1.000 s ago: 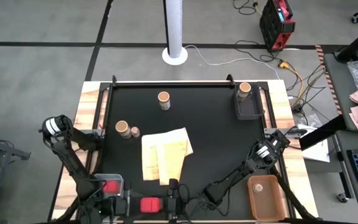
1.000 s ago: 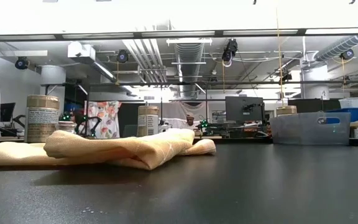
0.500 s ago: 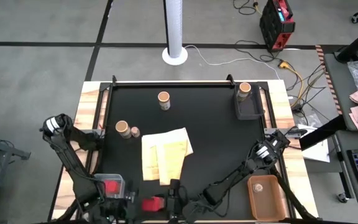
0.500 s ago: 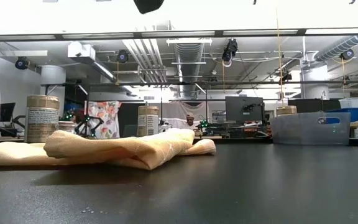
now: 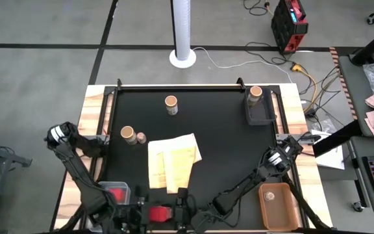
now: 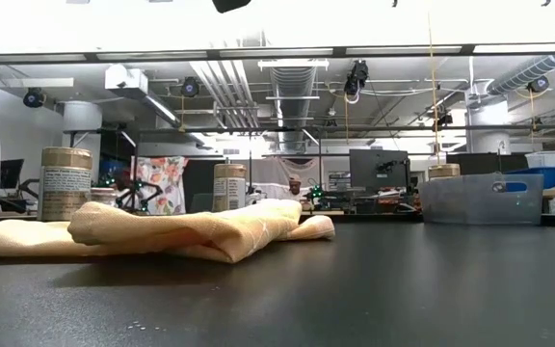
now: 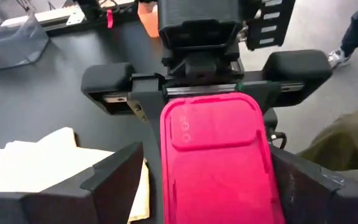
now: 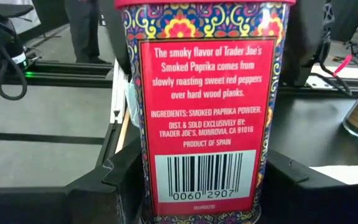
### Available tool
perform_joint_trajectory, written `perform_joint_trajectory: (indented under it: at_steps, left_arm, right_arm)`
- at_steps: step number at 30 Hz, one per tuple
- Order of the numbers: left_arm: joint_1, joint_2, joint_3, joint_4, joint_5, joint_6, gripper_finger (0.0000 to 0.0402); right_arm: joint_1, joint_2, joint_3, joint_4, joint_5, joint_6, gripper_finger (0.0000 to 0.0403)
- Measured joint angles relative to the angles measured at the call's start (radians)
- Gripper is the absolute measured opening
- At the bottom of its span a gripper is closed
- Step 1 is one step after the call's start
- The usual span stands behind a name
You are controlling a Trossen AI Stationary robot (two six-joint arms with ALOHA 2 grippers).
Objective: Sort spices by type
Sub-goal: Put the red spice can into the transparent bin
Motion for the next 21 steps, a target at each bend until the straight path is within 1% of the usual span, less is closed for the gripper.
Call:
perform_joint_trajectory:
  at_steps: [6,8,11,12,14,16,18,20,21]
  left_arm:
    - [0.013,0.023,0.002,0.001,0.018,0.000,0.0267]
    - [0.013,0.023,0.013,-0.001,0.036,0.000,0.0245]
    - [0.011,0.023,0.044,-0.026,0.039,-0.017,0.0192]
    - [0.011,0.023,0.057,-0.042,0.051,-0.021,0.0192]
    - [0.012,0.023,0.090,-0.096,0.100,-0.039,0.0192]
    - [0.008,0.023,0.121,-0.164,0.173,-0.075,0.0192]
    - [0.000,0.023,0.152,-0.244,0.246,-0.110,0.0192]
    - [-0.021,0.023,0.181,-0.322,0.302,-0.147,0.0192]
    - [-0.036,0.023,0.194,-0.360,0.311,-0.164,0.0192]
  right_arm:
    - [0.000,0.000,0.000,-0.001,0.000,0.001,0.0206]
    - [0.000,0.000,0.000,-0.003,0.000,0.000,0.0206]
    - [0.001,0.000,0.000,0.002,0.010,-0.002,0.0206]
    - [0.001,0.000,0.000,0.002,0.012,0.001,0.0210]
    - [0.003,-0.001,0.001,0.000,-0.001,0.028,0.0248]
    - [0.007,-0.001,0.001,-0.012,-0.011,0.056,0.0295]
    - [0.014,-0.001,0.001,-0.032,-0.010,0.077,0.0333]
    - [0.020,-0.003,0.000,-0.048,-0.001,0.090,0.0355]
    - [0.022,-0.004,0.000,-0.051,-0.001,0.094,0.0360]
